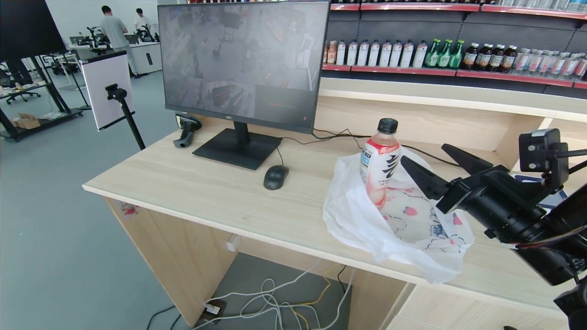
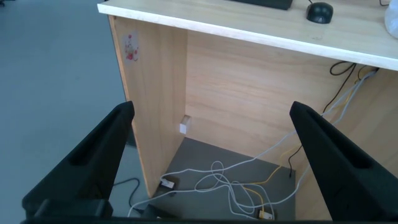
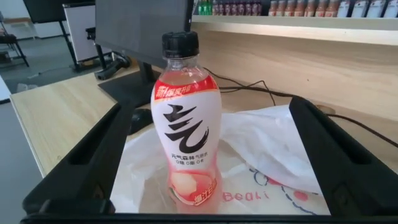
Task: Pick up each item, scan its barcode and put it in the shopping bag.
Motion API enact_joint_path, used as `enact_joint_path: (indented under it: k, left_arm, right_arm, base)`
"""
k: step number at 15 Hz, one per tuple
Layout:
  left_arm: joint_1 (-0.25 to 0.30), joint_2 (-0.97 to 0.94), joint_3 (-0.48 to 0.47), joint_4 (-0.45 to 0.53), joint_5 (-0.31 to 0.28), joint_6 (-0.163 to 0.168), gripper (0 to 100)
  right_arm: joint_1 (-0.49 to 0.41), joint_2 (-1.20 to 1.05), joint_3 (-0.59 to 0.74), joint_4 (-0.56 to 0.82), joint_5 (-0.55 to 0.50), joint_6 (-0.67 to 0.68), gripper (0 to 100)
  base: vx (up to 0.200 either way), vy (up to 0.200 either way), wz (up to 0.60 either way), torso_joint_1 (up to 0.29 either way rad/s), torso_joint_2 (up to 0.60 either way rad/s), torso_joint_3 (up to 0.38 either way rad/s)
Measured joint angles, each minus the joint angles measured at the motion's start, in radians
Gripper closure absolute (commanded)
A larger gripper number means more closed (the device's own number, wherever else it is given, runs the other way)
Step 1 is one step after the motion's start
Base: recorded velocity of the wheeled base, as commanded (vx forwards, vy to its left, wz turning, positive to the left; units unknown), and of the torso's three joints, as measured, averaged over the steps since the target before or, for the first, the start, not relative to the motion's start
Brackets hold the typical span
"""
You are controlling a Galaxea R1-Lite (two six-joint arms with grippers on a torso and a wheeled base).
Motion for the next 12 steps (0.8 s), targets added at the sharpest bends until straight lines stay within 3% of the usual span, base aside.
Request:
enact_joint_path:
  k: [10, 12]
  left_arm:
    - [0.0, 0.0, 0.0, 0.0, 0.0, 0.001, 0]
    - [0.0, 0.0, 0.0, 0.001, 0.0, -0.001, 0]
  right_arm:
    - [-0.039, -0.012, -0.005, 0.0, 0.0, 0.002, 0]
    - [-0.039, -0.012, -0.004, -0.001, 0.0, 0.002, 0]
  base:
    - [0.0, 0.0, -0.6, 0.003, 0.0, 0.004]
    - [0.0, -0.1, 0.0, 0.001, 0.0, 0.004]
